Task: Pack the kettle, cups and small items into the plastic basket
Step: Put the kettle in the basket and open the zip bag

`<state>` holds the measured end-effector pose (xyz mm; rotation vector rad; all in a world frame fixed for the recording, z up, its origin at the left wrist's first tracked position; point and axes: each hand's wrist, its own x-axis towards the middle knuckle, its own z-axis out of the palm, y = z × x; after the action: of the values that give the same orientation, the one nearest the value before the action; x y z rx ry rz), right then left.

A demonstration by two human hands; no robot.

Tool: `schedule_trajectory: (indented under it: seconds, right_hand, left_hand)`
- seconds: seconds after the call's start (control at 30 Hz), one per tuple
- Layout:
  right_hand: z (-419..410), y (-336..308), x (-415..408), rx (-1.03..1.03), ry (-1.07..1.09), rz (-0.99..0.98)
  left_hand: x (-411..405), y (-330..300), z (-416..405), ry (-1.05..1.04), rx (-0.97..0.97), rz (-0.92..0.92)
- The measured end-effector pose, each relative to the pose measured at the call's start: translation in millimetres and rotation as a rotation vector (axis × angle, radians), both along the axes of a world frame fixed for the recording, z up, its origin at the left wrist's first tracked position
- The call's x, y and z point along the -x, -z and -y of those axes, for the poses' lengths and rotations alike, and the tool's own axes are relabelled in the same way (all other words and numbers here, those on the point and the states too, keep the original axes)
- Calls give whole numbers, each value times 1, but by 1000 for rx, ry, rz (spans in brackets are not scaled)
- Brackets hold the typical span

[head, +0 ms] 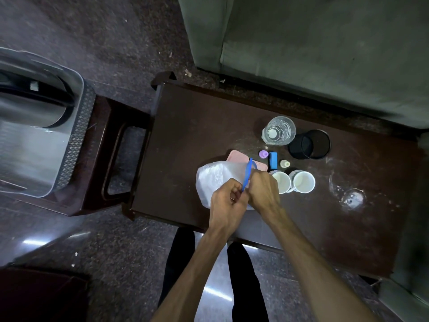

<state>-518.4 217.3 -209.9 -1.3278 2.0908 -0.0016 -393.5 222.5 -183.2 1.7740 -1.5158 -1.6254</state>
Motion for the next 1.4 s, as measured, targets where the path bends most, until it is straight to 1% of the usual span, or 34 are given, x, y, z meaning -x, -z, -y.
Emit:
schedule_trajectory:
  seconds: [0.1, 0.23, 0.33, 0.43, 0.53, 0.6, 0.73, 0.8, 0.9, 0.97, 1.07, 1.13, 1.2, 1.27, 1.33, 1.4]
  right_hand:
    - [4, -1, 0, -20, 33, 39]
    - [3, -11, 0, 72, 135, 172]
    - [-4, -14, 2, 149, 269, 255]
    - [-8, -17, 2, 176, 406, 249]
    - [-9, -18, 2, 246, 487, 226]
    - [-8, -19, 0, 265, 499, 216]
    - [0, -16, 0, 47, 528, 272]
    - [3, -12, 2, 3, 495, 283]
    - [6, -11, 2, -36, 417, 246]
    - [7, -14, -1, 13, 387, 206]
    - [6, -23, 3, 227, 450, 89]
    - [2, -29, 9, 301, 472, 27]
    - [-2, -30, 12, 263, 498, 104]
    - [-4, -28, 13, 137, 493, 195]
    - [-8, -23, 14, 45, 449, 219]
    - [-13, -20, 16, 29, 400, 225]
  left_hand:
    - [-2, 2, 3, 8, -18, 12]
    - [-3, -2, 7, -58, -15, 17]
    - [-2, -1, 10, -98, 6, 55]
    - [-3, 0, 14, -87, 6, 64]
    - [-3, -1, 14, -68, 27, 65]
    - [-1, -1, 14, -74, 29, 72]
    - [-2, 1, 13, -64, 9, 58]
    - [-3, 2, 12, -40, 19, 46]
    - [-4, 2, 10, 0, 29, 45]
    - [-4, 5, 8, -14, 20, 45]
    - [-4, 7, 7, -30, 26, 77]
    - [-4, 8, 6, -24, 36, 111]
    - [-2, 9, 5, -30, 29, 98]
    - [0, 9, 5, -32, 28, 72]
    - [2, 9, 4, -23, 34, 58]
    - [3, 11, 4, -10, 44, 66]
